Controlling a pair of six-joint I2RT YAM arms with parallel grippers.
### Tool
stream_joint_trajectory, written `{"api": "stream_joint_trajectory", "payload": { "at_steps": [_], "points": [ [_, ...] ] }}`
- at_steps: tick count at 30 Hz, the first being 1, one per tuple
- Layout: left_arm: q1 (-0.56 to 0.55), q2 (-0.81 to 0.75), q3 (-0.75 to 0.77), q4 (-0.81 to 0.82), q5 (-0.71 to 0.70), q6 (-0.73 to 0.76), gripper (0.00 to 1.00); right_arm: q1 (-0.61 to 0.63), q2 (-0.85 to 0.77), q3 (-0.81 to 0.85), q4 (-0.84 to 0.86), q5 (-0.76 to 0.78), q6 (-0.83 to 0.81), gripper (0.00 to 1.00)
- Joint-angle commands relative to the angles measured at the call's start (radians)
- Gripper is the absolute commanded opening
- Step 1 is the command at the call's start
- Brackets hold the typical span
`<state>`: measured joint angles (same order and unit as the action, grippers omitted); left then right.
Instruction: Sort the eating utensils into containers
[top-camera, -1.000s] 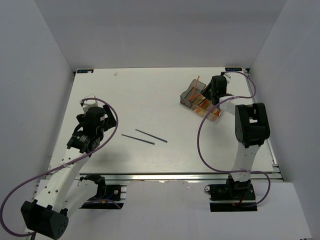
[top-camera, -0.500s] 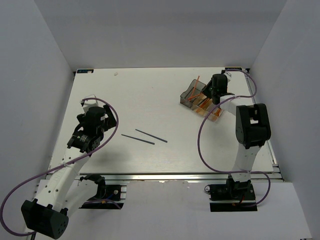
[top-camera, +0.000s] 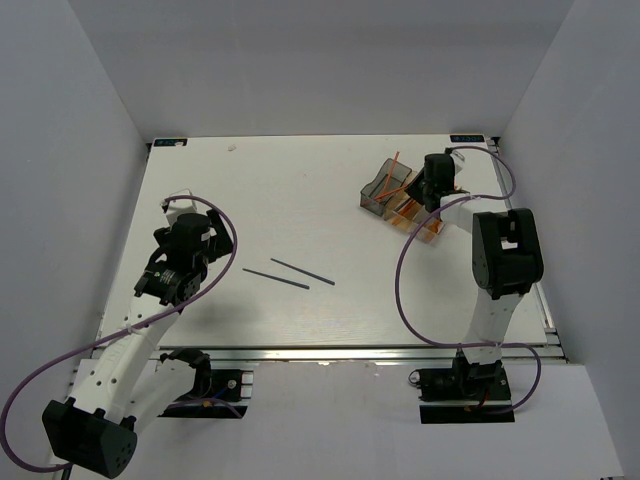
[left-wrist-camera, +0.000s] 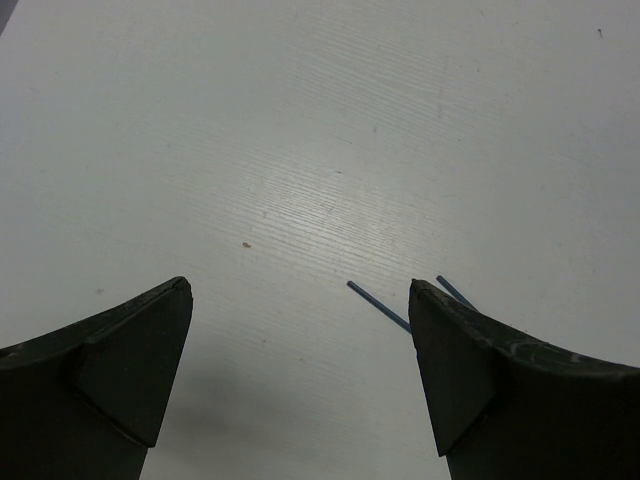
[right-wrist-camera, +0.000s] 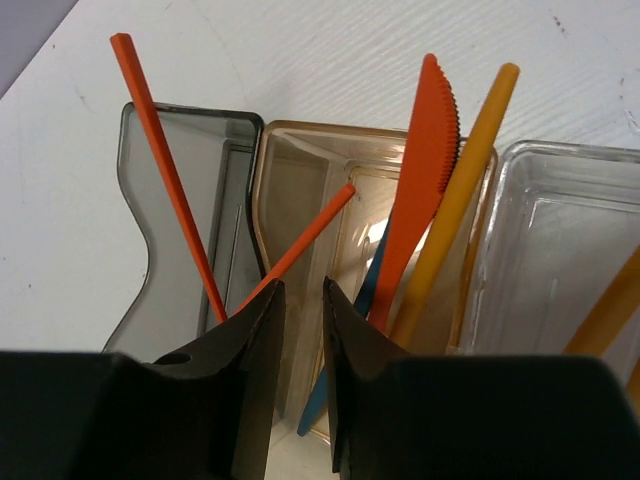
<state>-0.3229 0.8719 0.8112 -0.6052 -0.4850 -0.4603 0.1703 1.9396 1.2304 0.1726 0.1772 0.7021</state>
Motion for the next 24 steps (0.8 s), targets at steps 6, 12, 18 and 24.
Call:
{"api": "stream_joint_trajectory", "payload": {
  "at_steps": [6,12,18,24],
  "points": [
    [0.002,-0.007,-0.004,0.013,0.008,0.005,0.98,-0.006,-0.048,-0.002,0.024,0.067,0.033,0.27],
    [0.001,-0.007,-0.006,0.013,0.006,0.005,0.98,-0.014,-0.037,0.032,0.011,0.077,0.039,0.27],
    [0.002,-0.007,-0.006,0.016,0.011,0.006,0.98,-0.022,-0.022,0.057,0.011,0.064,0.046,0.27],
    [0.002,-0.007,-0.007,0.016,0.016,0.006,0.98,-0.023,-0.041,0.047,0.034,0.044,0.054,0.28]
  ]
}}
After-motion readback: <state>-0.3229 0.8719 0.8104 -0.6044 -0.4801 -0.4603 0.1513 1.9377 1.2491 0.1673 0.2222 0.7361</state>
